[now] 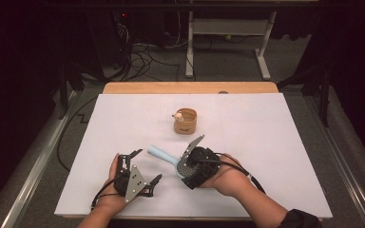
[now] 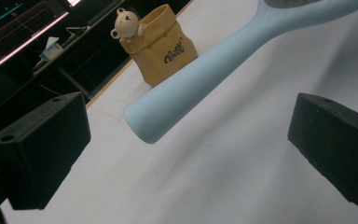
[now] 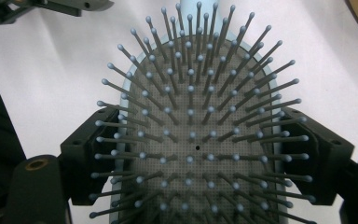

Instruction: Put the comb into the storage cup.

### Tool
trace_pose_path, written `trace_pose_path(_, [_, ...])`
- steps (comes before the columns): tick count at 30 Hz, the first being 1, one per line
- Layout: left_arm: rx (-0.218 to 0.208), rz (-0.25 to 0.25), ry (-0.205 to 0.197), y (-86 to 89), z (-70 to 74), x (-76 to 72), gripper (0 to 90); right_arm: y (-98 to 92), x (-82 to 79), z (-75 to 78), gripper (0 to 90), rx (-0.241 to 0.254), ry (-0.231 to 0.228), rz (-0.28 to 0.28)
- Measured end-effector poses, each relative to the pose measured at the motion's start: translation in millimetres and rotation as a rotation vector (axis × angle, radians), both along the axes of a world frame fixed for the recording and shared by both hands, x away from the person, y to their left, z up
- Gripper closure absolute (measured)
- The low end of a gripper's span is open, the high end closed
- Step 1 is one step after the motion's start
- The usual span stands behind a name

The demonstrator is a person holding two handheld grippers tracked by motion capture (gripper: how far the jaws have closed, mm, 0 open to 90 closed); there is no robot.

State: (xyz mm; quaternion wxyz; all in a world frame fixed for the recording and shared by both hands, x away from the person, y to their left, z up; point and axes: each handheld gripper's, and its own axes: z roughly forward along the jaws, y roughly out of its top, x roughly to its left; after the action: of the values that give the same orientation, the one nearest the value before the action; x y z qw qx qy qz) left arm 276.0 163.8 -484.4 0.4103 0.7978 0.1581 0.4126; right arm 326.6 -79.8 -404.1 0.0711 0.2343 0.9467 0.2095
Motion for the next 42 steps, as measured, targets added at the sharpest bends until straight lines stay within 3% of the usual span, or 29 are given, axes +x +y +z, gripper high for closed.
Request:
trace_pose_path(11, [0.111,0.074,-0.036,-5.1,-3.3,1.8,0.3,5.4,0.7,0.0,20.8,-0.002,-0.004,0.011])
trace_pose_path(19, [0.185,0.094,-0.064,-10.7,-5.5,0.1,0.6,9.3,2.0,-1.6,20.8,-0.007,-0.003,0.022])
trace_pose_path(27, [0.212,0.117,-0.070,-11.8,-6.4,0.5,2.3,16.7,2.3,-3.7,20.8,-0.016,-0.004,0.046])
trace_pose_path(36, [0.247,0.097,-0.084,-16.2,-7.4,-0.7,6.3,28.3,2.9,-4.4,20.8,-0.021,-0.001,0.073])
trace_pose_path(42, [0.244,0.095,-0.086,-17.7,-8.5,-1.6,6.4,36.5,3.9,-5.9,20.8,-0.025,0.003,0.092])
